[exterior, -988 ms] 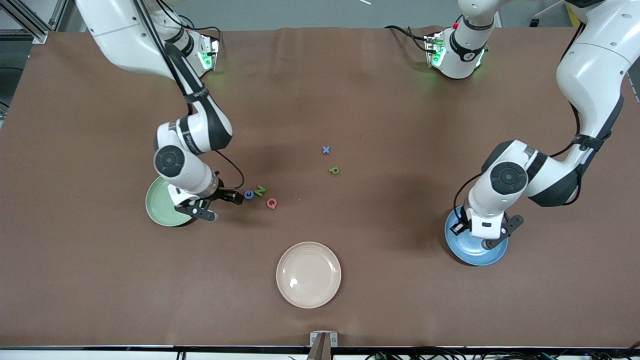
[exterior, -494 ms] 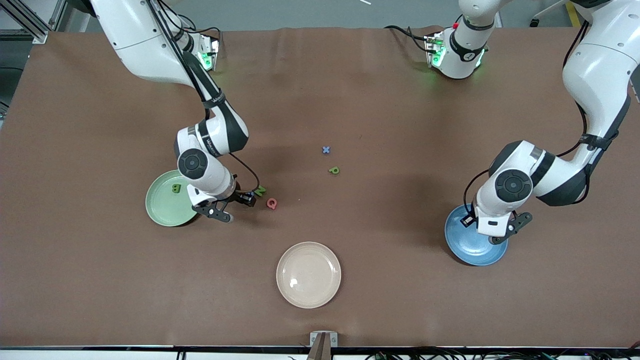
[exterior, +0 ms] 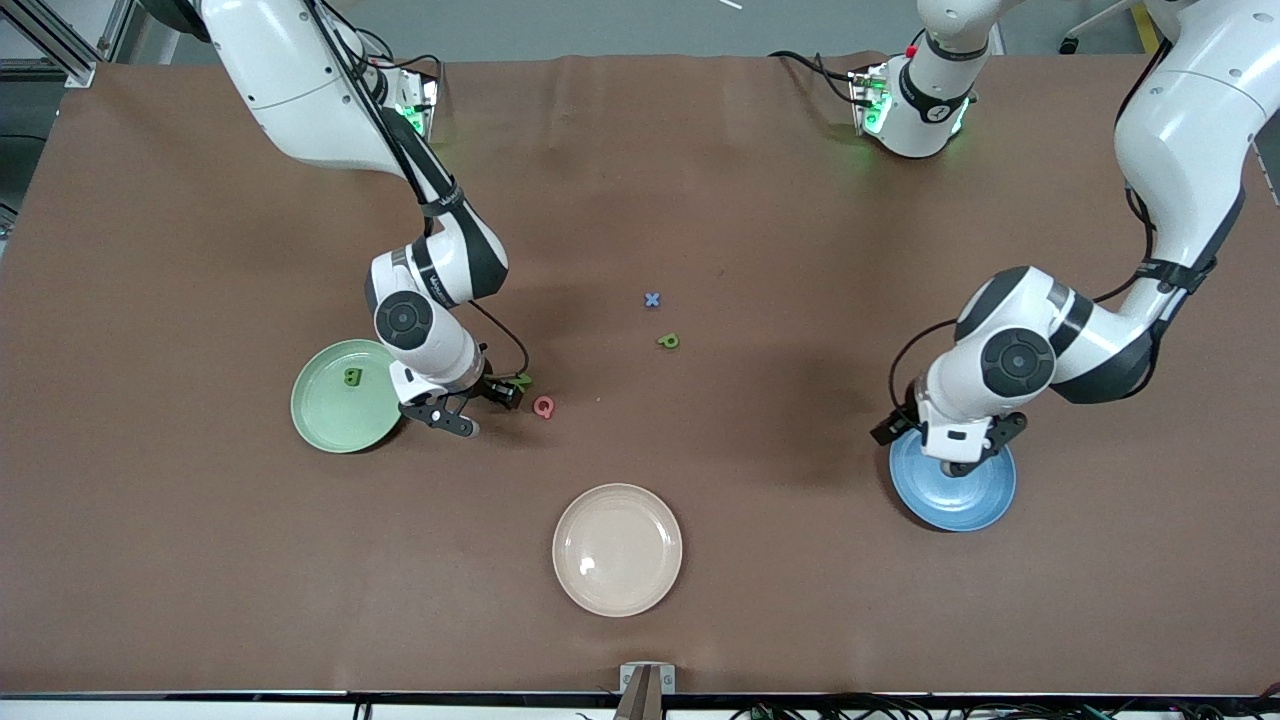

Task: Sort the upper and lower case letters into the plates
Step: 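Grasp the blue C with the right gripper while the left gripper grasps green p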

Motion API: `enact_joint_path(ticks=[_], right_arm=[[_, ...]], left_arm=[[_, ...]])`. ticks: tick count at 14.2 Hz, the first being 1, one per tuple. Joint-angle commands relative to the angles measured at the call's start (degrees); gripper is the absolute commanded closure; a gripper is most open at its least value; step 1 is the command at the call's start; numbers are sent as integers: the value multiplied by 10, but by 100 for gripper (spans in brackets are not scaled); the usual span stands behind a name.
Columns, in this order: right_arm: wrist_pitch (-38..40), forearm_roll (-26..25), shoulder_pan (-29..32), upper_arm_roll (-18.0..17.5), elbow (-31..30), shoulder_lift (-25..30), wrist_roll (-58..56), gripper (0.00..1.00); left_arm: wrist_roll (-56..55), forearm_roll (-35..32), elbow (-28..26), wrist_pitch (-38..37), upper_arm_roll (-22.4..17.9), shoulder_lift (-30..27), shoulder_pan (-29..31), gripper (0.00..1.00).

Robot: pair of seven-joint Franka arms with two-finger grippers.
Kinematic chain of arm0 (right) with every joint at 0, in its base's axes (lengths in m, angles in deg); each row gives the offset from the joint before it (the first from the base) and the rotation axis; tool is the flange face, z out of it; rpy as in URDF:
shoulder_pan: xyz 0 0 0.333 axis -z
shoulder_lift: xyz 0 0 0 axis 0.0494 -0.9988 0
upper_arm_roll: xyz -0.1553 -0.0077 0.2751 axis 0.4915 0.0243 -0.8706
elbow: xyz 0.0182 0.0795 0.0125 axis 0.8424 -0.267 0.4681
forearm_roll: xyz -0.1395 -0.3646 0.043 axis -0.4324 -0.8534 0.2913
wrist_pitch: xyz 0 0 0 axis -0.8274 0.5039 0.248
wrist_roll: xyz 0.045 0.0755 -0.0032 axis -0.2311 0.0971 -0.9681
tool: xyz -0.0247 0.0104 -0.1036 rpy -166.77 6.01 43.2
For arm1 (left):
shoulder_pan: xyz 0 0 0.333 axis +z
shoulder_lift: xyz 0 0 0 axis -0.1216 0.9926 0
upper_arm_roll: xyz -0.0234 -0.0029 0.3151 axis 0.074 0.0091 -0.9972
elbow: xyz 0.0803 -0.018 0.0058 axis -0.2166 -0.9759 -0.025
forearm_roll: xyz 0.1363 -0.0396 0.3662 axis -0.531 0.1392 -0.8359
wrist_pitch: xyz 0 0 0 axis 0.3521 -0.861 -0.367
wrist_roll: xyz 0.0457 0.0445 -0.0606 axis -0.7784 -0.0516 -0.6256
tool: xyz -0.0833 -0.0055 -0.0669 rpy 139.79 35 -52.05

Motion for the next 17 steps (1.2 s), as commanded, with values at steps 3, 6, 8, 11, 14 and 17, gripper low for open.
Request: enact_joint_path(ticks=[3,6,8,11,14,17], right_arm=[[2,6,-37,5,-31,15,46,33],[6,4,-37,5,-40,25,48,39],[6,1,-35,7,-40,24,43,43],[5,-11,-30,9,-39,23,42,44],[1,-12,-27,9,-34,23,42,45],[3,-13,-27,10,-33,24,32,47]], left_arm=[[-113,26,4,16,3,6,-97,0],[-176,24,5,53,-16,10,-177,3],[-231,21,8,85,-50,10,-246,7],[-329,18,8,139,-109,10,-329,10],[-366,18,7,152,-150,10,-395,15],[-387,18,5,180,-158,15,-415,23]])
